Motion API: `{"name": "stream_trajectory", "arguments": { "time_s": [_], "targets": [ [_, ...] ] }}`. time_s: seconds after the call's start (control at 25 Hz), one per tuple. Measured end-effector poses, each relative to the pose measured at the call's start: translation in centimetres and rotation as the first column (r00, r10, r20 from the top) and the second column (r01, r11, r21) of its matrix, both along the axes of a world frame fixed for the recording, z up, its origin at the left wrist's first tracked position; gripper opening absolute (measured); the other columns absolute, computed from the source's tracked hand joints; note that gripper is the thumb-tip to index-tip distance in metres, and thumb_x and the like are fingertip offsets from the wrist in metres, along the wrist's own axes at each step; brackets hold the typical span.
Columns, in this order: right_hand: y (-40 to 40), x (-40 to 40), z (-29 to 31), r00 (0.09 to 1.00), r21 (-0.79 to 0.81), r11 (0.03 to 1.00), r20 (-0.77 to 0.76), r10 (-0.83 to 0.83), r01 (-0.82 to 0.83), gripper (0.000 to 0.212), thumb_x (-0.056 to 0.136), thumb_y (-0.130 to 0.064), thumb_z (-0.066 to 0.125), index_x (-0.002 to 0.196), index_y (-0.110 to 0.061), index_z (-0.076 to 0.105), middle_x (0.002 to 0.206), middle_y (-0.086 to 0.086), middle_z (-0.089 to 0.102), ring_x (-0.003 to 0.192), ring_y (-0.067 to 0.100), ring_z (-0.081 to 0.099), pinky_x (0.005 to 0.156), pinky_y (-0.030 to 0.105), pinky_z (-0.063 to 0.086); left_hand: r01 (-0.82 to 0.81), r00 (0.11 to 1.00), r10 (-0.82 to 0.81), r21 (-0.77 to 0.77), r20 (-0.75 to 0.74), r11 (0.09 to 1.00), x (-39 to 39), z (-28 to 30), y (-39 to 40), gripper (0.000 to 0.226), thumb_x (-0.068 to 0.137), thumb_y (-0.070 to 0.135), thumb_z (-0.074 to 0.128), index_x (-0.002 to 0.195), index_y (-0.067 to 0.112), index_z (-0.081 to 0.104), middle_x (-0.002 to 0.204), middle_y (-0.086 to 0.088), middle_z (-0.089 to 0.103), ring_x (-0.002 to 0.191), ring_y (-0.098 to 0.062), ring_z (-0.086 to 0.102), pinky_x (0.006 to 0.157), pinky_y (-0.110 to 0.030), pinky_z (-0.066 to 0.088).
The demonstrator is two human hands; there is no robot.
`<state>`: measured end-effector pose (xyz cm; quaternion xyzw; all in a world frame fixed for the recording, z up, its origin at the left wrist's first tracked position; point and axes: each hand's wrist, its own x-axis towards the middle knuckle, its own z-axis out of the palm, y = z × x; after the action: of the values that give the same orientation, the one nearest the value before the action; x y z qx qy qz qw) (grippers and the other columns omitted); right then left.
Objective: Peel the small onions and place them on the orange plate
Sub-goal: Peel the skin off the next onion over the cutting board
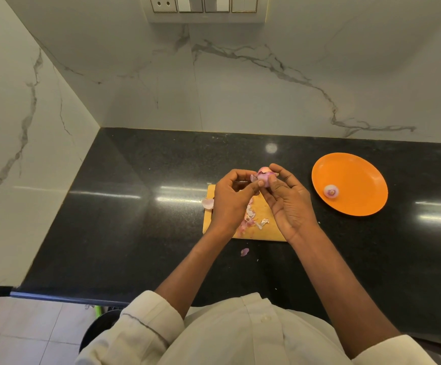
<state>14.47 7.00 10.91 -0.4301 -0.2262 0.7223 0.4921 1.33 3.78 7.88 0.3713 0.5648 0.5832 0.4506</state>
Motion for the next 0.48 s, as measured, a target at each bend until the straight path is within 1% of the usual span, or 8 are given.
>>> {"name": "stream_trajectory", "arguments": {
  "time_s": [0.08,0.16,0.2,0.28,0.36,0.44,0.48],
  "targets": [
    [0.09,0.09,-0.09,0.999,-0.039,0.999,-0.032,0.007,-0.008,0.026,0.099,-0.003,0.064,0.124,-0.009,0.070,0.119,0.014,0.077,0.113,0.031,0.075,0.094,0.041,0.063,-0.049,0.999,0.049,0.013,-0.008,0.999,-0.19,-0.22,0.20,0.015,0.097,0.011,0.079,0.109,0.004,0.075,0.100,-0.010,0.079,0.091,-0.024,0.077,0.083,-0.037,0.065],
    [0.22,0.19,-0.17,0.998,-0.078,0.996,-0.062,0.032,-0.036,0.025,0.101,-0.006,0.062,0.124,-0.012,0.070,0.117,0.012,0.078,0.108,0.030,0.077,0.091,0.041,0.064,-0.062,0.997,0.061,0.020,0.043,0.998,-0.36,-0.23,0.27,0.012,0.099,0.006,0.074,0.108,-0.002,0.073,0.096,-0.014,0.078,0.083,-0.024,0.075,0.079,-0.035,0.065],
    [0.28,0.22,-0.24,0.997,-0.094,0.994,-0.055,0.048,-0.053,0.025,0.102,-0.008,0.061,0.124,-0.013,0.071,0.117,0.011,0.078,0.107,0.030,0.077,0.091,0.042,0.064,-0.064,0.994,0.063,0.009,0.085,0.998,-0.35,-0.24,0.24,0.012,0.100,0.004,0.072,0.109,-0.004,0.072,0.095,-0.015,0.077,0.081,-0.023,0.075,0.078,-0.034,0.065],
    [0.31,0.17,-0.48,0.997,-0.129,0.989,-0.046,0.065,-0.071,0.023,0.105,-0.009,0.057,0.123,-0.015,0.071,0.122,0.013,0.076,0.108,0.030,0.074,0.094,0.043,0.062,-0.068,0.981,0.073,-0.032,0.178,0.997,-0.18,-0.24,0.18,0.009,0.100,0.002,0.071,0.108,-0.004,0.072,0.093,-0.014,0.076,0.081,-0.021,0.074,0.077,-0.033,0.065],
    [0.32,0.21,-0.71,0.995,-0.164,0.984,-0.075,0.064,-0.075,0.022,0.107,-0.011,0.055,0.121,-0.015,0.070,0.129,0.016,0.071,0.108,0.030,0.070,0.093,0.041,0.060,-0.059,0.968,0.074,-0.071,0.241,0.996,0.08,-0.32,0.21,0.005,0.100,0.001,0.070,0.105,0.001,0.072,0.093,-0.013,0.075,0.080,-0.020,0.074,0.079,-0.035,0.066],
    [0.41,0.44,-0.92,0.988,-0.214,0.973,-0.149,0.049,-0.080,0.023,0.106,-0.011,0.055,0.125,-0.014,0.069,0.132,0.020,0.067,0.109,0.031,0.066,0.095,0.039,0.057,-0.036,0.954,0.060,-0.085,0.293,0.996,0.27,-0.32,0.34,0.006,0.100,-0.001,0.069,0.103,0.003,0.072,0.091,-0.011,0.075,0.078,-0.020,0.073,0.080,-0.038,0.066],
    [0.47,0.57,-0.99,0.979,-0.247,0.965,-0.199,0.037,-0.086,0.026,0.106,-0.010,0.056,0.129,-0.012,0.068,0.136,0.022,0.065,0.112,0.032,0.065,0.096,0.038,0.057,-0.028,0.943,0.056,-0.089,0.327,0.996,0.26,-0.36,0.41,0.007,0.101,-0.003,0.067,0.102,0.003,0.071,0.088,-0.009,0.075,0.077,-0.019,0.073,0.080,-0.037,0.066]
  ]
}}
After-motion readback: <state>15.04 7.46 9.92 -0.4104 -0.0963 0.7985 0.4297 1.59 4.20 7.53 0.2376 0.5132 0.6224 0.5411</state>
